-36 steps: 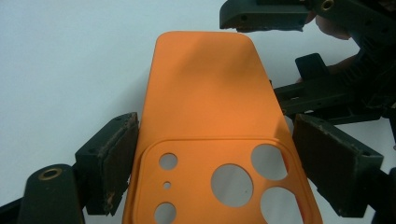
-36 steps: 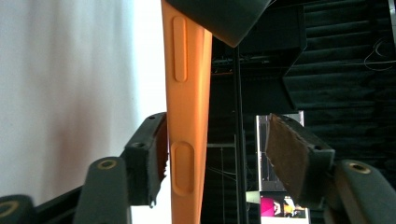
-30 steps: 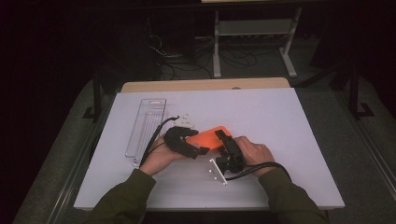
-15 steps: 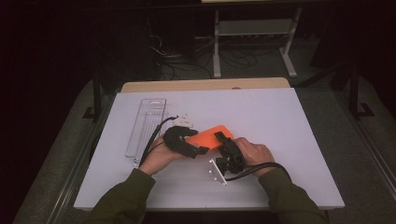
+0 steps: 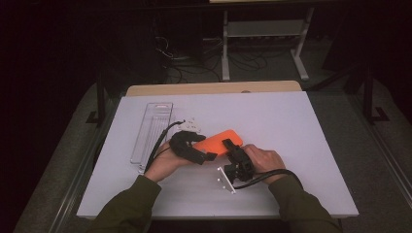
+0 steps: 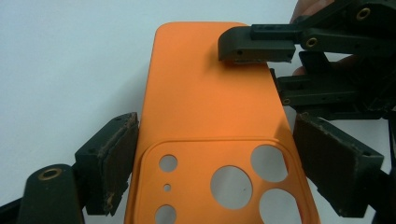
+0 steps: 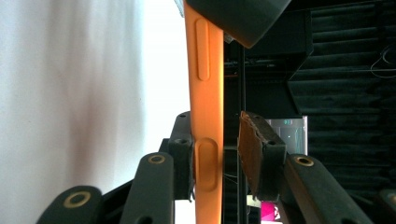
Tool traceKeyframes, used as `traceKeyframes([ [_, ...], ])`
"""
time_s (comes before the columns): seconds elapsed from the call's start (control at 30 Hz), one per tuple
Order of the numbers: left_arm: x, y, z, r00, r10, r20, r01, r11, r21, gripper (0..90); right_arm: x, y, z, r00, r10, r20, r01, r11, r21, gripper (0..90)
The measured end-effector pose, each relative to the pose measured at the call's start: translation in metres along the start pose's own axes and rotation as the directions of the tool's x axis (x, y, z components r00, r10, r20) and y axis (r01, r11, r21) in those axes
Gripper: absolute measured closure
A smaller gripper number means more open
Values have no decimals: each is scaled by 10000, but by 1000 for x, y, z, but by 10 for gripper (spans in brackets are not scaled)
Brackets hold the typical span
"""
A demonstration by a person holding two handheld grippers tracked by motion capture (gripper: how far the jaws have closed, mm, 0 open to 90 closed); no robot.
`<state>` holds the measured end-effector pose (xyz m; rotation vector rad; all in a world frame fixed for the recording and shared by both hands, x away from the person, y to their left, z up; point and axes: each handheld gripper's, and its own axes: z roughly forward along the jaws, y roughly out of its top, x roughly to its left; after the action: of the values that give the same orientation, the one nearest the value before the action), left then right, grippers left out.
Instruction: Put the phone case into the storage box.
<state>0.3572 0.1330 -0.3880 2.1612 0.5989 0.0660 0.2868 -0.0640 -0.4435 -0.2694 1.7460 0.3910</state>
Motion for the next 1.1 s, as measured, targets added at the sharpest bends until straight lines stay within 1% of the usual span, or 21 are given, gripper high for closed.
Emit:
traceKeyframes([
  [0.27, 0, 0, -1, 10000, 35, 39, -35, 10000, 1, 158, 1, 1, 0, 9999, -151, -57, 150, 9999, -4, 702],
  [0.43, 0, 1, -1, 9999, -91, 60, 91, 9999, -75, 158, 0, 1, -1, 9997, -215, -105, 215, 9998, -21, 746],
  [0.5, 1, 1, -2, 10000, -15, 76, 15, 10000, -27, 158, 0, 2, -1, 9995, -260, -198, 260, 9997, 12, 753],
  [0.63, 2, 1, -2, 9999, -27, 106, 27, 10000, -37, 158, 0, 2, -2, 9992, -363, -137, 363, 9993, 47, 767],
  [0.7, 2, 1, -3, 9999, -65, 114, 67, 9999, -123, 157, 2, 3, -2, 9999, -114, -17, 114, 9999, 77, 778],
  [0.9, 2, 1, -2, 9998, -135, 123, 137, 9999, -104, 157, 2, 3, -1, 9996, -277, 65, 276, 9995, 131, 792],
  [0.93, 2, 1, -2, 9998, -142, 124, 143, 9998, -103, 157, 3, 3, -1, 9998, -217, 42, 216, 9996, 161, 793],
  [1.03, 2, 1, -2, 9997, -206, 157, 208, 9997, -104, 156, 3, 4, -1, 9997, -230, 60, 229, 9995, 201, 797],
  [1.1, 2, 1, -2, 9997, -164, 171, 166, 9998, -108, 156, 3, 4, -1, 9997, -230, 69, 229, 9995, 223, 799],
])
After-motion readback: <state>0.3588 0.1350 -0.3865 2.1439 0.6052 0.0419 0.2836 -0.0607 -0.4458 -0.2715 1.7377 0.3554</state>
